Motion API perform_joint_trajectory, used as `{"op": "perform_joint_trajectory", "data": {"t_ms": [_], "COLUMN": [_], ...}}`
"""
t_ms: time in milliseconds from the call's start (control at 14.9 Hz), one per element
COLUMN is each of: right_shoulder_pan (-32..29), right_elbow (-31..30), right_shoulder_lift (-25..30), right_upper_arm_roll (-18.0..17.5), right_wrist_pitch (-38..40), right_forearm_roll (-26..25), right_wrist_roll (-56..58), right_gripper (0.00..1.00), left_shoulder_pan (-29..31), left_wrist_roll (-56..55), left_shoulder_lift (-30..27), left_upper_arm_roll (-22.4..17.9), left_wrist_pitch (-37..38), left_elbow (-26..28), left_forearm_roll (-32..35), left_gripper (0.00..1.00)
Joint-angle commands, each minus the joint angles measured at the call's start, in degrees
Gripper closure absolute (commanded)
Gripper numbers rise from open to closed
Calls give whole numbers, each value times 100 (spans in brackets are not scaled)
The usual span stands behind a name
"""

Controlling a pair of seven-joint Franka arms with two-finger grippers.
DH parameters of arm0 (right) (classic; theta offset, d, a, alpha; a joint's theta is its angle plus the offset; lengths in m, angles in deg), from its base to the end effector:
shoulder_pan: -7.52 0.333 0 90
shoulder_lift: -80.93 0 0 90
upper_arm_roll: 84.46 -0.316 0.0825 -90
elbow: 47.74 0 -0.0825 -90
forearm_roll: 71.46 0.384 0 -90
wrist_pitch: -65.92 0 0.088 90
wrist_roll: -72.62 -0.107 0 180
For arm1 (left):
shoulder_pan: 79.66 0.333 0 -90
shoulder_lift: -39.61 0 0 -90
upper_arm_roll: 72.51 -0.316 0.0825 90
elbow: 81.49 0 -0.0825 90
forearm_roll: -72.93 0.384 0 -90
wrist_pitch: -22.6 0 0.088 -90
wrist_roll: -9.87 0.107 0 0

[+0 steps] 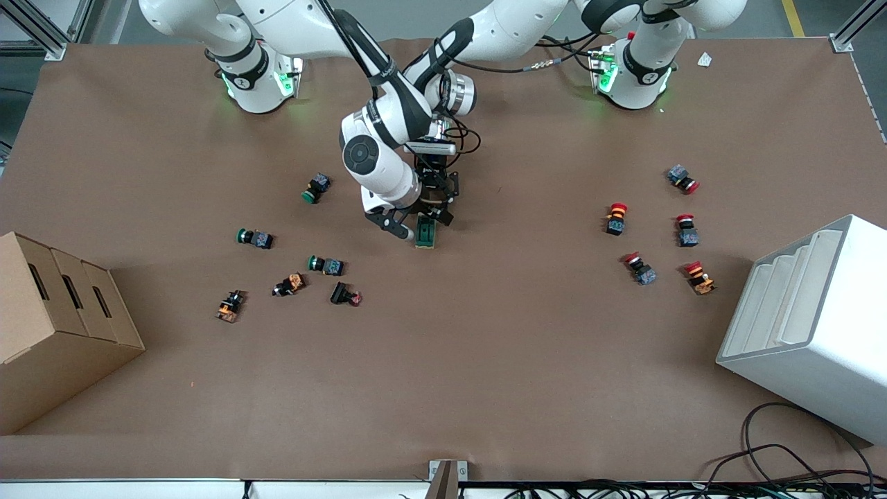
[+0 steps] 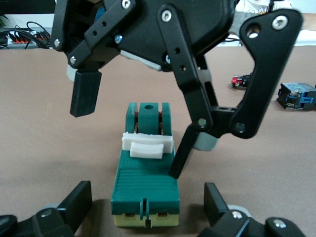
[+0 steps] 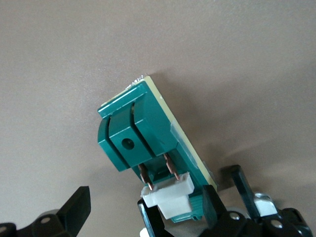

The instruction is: Close load switch with both arms

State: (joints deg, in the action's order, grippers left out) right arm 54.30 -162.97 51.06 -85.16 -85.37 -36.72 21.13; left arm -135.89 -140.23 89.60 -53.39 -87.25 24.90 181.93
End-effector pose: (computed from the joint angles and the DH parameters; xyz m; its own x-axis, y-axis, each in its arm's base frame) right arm 0.4243 0.4407 0.1986 0.8186 -0.5174 -0.2495 -0.5680 -0.7936 -0.2181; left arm 0.2165 -0.5606 0.0627 0.3937 -0.0248 0.9189 -0.0997 -0.9949 0.0158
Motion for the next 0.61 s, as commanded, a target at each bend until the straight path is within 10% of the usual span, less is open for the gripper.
{"op": "perform_joint_trajectory", "data": {"t_ms": [0,538], "right_shoulder_pan": [121,130], "right_elbow": [-44,123], "right_shoulder_lift": [26,17], "right_upper_arm_roll": [70,70], "right_wrist_pitch": [-14,-93], "right_forearm_roll": [77,138], "right_wrist_roll": [-72,-326], "right_gripper": [0,0], "left_shoulder_pan": [-116,-116], "left_wrist_roll": [-98,-81], "left_shoulder_lift": [257,335], "left_upper_arm_roll": [4,4], "left_wrist_pitch": [-54,-28], "left_elbow": [-75,-22], "left_forearm_roll": [-45,-54], "left_gripper": [0,0]}}
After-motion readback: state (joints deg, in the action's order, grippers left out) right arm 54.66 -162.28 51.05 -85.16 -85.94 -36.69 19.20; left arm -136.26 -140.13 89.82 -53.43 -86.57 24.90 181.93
